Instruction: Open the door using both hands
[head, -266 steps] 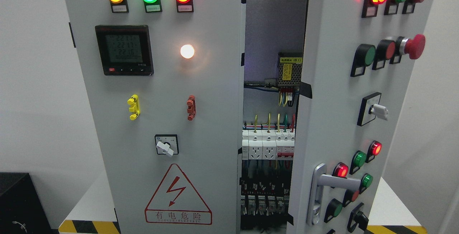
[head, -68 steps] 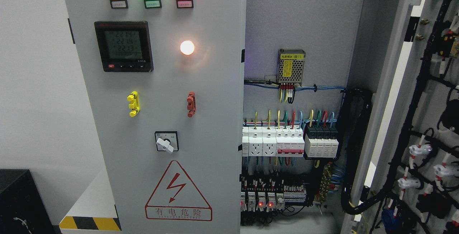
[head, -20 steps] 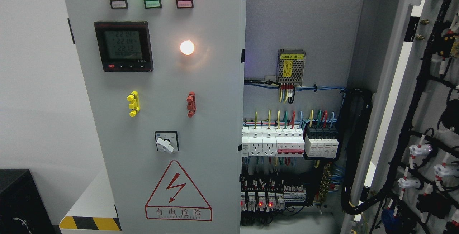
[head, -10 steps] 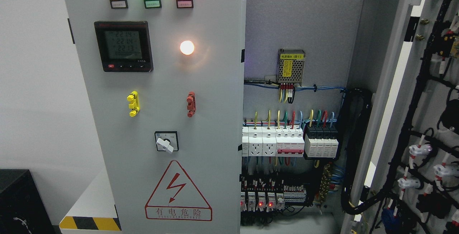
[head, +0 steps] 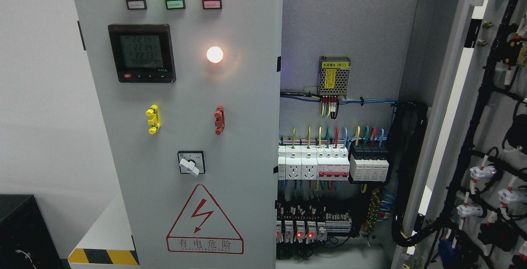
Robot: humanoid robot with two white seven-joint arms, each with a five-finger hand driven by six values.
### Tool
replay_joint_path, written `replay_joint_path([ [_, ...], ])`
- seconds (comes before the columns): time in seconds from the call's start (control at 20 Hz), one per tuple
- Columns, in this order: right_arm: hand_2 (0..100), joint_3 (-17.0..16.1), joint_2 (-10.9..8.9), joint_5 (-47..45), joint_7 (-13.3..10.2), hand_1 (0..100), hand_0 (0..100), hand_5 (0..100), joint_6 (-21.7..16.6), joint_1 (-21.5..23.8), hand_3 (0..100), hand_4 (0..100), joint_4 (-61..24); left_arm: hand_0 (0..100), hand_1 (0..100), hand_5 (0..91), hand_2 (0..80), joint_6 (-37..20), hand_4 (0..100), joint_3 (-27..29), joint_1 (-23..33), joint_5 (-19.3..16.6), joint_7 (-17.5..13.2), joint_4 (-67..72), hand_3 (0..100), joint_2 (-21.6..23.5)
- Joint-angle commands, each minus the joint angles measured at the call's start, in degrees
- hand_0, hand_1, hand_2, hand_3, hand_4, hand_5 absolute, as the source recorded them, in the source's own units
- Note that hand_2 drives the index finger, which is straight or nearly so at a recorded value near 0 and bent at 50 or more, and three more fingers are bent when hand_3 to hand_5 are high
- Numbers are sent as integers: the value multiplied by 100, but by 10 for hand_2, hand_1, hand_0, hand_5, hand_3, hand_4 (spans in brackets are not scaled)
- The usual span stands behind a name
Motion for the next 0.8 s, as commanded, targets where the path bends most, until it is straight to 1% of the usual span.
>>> replay_joint_path([
  [0.0,0,139,59,-118,8,0,0,0,383,-584,0,0,-804,0,0,0,0,0,0,0,-9,-3,22,-5,0,-159],
  [0.1,0,148,24,-574,8,0,0,0,805,-961,0,0,-821,0,0,0,0,0,0,9,-9,-3,22,3,0,-220],
  [0.15,0,139,59,-776,-1,0,0,0,1016,-1120,0,0,-908,0,0,0,0,0,0,0,-9,-3,22,-5,0,-273],
  [0.25,0,148,51,-866,-1,0,0,0,1350,-1393,0,0,-970,0,0,0,0,0,0,-9,0,-3,22,-5,0,-404],
  [0.3,0,148,51,-866,-1,0,0,0,1421,-1498,0,0,-971,0,0,0,0,0,0,-9,-9,-3,22,-14,0,-431],
  [0.5,0,96,15,-901,-9,0,0,0,1510,-1797,0,0,-935,0,0,0,0,0,0,9,0,-3,22,-5,0,-554],
  [0.55,0,104,7,-910,-9,0,0,0,1640,-1894,0,0,-918,0,0,0,0,0,0,0,0,-3,13,-5,0,-563],
  [0.6,0,113,15,-927,-1,0,0,0,1877,-2034,0,0,-900,0,0,0,0,0,0,0,0,-3,22,-5,0,-563],
  [0.7,0,87,42,-1067,8,0,0,0,2465,-2351,0,0,-822,0,0,0,0,0,0,-9,0,-3,22,-5,0,-563],
  [0.75,0,87,50,-1164,8,0,0,0,2633,-2483,0,0,-812,0,0,0,0,0,0,-9,0,-3,22,-5,0,-563],
])
